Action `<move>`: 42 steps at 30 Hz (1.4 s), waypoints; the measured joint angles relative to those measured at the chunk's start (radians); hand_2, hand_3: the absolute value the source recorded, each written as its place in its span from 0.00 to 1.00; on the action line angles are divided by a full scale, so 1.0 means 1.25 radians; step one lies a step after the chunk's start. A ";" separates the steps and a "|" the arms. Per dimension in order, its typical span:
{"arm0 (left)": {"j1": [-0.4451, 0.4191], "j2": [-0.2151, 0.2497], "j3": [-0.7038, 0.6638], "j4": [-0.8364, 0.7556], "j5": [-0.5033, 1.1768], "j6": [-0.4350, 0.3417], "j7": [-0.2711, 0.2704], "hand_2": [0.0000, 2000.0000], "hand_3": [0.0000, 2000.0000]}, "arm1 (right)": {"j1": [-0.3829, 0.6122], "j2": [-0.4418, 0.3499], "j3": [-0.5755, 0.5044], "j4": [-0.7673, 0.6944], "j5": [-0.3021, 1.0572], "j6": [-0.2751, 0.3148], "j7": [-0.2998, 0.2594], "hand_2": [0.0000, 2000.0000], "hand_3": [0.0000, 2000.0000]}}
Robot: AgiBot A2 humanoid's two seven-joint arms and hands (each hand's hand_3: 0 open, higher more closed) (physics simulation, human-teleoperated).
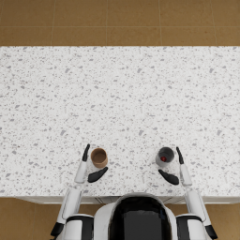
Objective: Pick up two cups and pour the berry on the right into the cup on the left
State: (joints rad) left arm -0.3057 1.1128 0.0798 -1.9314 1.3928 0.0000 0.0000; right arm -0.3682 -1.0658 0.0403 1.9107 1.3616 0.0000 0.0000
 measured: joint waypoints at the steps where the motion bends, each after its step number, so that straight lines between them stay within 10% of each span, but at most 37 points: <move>1: -0.002 0.001 0.004 0.008 0.000 0.000 0.000 0.00 0.00 | 0.000 -0.002 0.003 -0.014 0.000 0.000 0.000 0.00 0.00; 28: 0.110 0.090 0.070 0.214 0.000 0.001 0.000 0.00 0.00 | 0.143 -0.102 0.084 -0.201 0.000 -0.004 0.000 0.00 0.00; 29: 0.113 0.093 0.072 0.216 0.000 0.001 0.000 0.68 0.16 | 0.146 -0.105 0.086 -0.203 0.000 -0.004 0.000 0.00 0.00; 30: 0.115 0.095 0.074 0.219 0.000 -0.004 -0.001 1.00 0.33 | 0.150 -0.108 0.088 -0.207 0.000 -0.004 0.000 0.68 0.16; 31: 0.117 0.097 0.075 0.221 0.000 -0.013 -0.001 1.00 0.49 | 0.152 -0.110 0.089 -0.209 0.000 0.000 0.000 1.00 0.33; 33: 0.119 0.100 0.077 0.225 0.000 -0.019 -0.002 1.00 0.64 | 0.152 -0.113 0.087 -0.208 0.000 0.027 0.001 1.00 0.64; 42: 0.124 0.117 0.099 0.131 0.000 -0.024 -0.004 1.00 0.64 | 0.148 -0.127 0.075 -0.120 0.000 0.055 0.002 1.00 0.64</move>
State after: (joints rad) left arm -0.1508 1.2592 0.2033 -1.7676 1.3933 -0.0306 -0.0045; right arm -0.1834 -1.2246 0.1337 1.7611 1.3622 0.0691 0.0029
